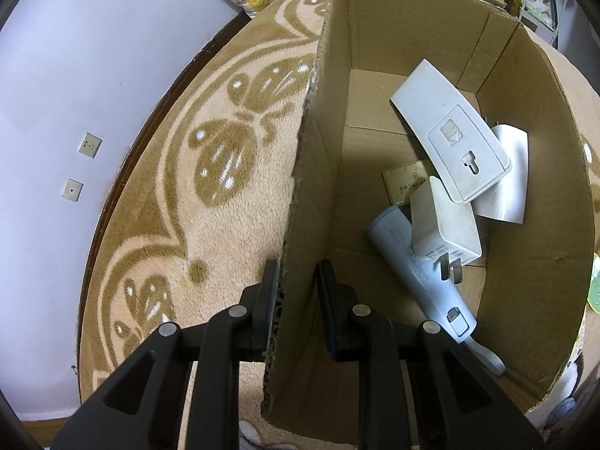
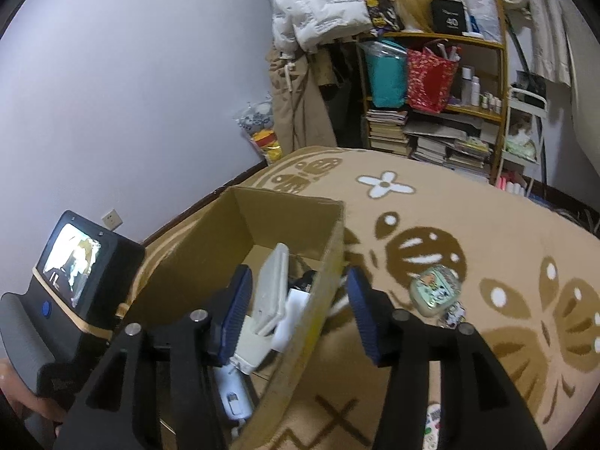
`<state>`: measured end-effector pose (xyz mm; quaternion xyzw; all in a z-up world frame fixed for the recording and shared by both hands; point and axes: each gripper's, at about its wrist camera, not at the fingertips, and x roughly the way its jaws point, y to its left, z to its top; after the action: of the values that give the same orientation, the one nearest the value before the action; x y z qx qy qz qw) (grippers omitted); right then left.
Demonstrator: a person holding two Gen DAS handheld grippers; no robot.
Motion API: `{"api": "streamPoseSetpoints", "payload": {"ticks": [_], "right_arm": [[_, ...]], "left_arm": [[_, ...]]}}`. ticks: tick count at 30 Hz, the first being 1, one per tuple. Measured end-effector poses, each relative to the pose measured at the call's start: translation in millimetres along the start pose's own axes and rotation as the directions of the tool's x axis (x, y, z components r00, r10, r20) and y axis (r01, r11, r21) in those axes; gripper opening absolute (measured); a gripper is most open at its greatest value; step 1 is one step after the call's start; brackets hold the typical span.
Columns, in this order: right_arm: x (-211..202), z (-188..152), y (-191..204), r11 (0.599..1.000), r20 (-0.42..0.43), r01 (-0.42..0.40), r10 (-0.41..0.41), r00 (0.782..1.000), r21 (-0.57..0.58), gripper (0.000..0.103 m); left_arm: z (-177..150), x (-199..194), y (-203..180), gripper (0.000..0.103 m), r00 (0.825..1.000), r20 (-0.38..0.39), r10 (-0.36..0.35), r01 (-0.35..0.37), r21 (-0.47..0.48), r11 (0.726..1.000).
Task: Organize rigid objects
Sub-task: 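Move the right tool back toward the white TV remote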
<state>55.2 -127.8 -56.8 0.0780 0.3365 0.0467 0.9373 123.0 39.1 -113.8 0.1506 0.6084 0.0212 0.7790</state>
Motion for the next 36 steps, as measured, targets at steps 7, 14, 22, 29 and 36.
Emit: {"api": "streamPoseSetpoints", "payload": {"ticks": [7,14,22,29,36], "right_arm": [[-9,-10,-17,0.999,-0.019,0.046,-0.046,0.999,0.005,0.073],[-23,-22,-34,0.994,-0.037,0.108,-0.108,0.993,0.006,0.095],[-23,-42,-57,0.987,-0.108,0.149,-0.142,0.984,0.056,0.097],[-18,-63,-73,0.980,-0.170,0.164,-0.145,0.975,0.108,0.097],[-2,-84,-93,0.965,-0.268,0.188,-0.135,0.954,0.181,0.097]], "left_arm": [[0,-1,1,0.020,1.000,0.001,0.004,-0.004,0.003,1.000],[-1,-2,1,0.020,1.000,0.003,0.008,-0.008,0.006,1.000],[-2,-4,1,0.021,1.000,0.004,0.002,-0.002,0.001,1.000],[-1,-4,0,0.020,1.000,0.006,0.008,-0.008,0.004,1.000],[-3,-5,-2,0.020,1.000,0.009,0.015,-0.015,0.006,1.000]]}}
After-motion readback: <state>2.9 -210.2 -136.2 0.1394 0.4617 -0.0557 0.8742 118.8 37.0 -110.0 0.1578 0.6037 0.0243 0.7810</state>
